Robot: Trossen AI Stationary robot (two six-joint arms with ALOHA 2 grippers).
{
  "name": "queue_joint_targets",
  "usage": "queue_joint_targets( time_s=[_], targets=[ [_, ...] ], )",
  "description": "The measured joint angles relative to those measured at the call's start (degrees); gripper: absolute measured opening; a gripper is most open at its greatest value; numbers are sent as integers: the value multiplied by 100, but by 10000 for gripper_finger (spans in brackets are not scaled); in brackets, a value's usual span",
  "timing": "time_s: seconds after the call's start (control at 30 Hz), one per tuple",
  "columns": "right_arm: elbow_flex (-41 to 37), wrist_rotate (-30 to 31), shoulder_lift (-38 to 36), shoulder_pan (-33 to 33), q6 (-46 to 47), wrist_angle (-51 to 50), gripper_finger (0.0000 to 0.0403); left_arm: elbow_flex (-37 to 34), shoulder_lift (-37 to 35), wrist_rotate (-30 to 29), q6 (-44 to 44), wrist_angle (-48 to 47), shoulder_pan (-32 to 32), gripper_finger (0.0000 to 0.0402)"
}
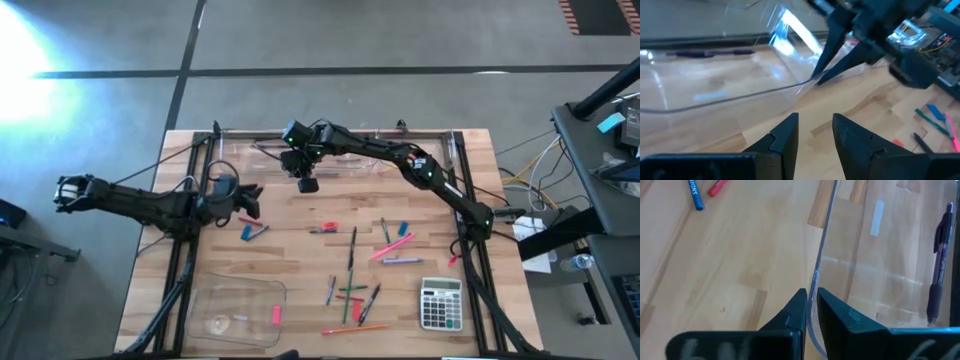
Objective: Sort crayons/erasers/pens/pencils in bins
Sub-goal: Put the red crayon into the top middle transparent bin
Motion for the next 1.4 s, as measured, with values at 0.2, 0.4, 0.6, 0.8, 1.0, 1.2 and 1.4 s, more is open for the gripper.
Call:
queue_joint_targets(
  time_s=[0.2, 0.4, 0.6, 0.8, 1.0, 1.2, 1.4],
  targets=[
    [-4, 17, 2, 0, -135, 8, 47, 262, 16, 3, 364, 6, 0, 106],
    [-7, 56, -12, 0, -144, 13, 113, 422, -6, 11, 561, -56, 0, 106],
    [-20, 645, -145, 4, -106, 38, 180, 673, -28, -4, 714, -418, 0, 106],
    [-17, 768, -624, -14, 12, 41, 203, 658, -21, 111, 681, -649, 0, 106],
    [-15, 659, -1339, -15, 270, 60, 193, 639, 165, 288, 175, -1677, 8, 106],
    [-77, -730, -1876, 21, 907, -24, 178, 517, 714, 323, -250, -2075, 68, 106],
    [-639, -916, -2374, 460, 897, -74, 162, 451, 1477, 321, -390, -2093, 505, 106]
  ],
)
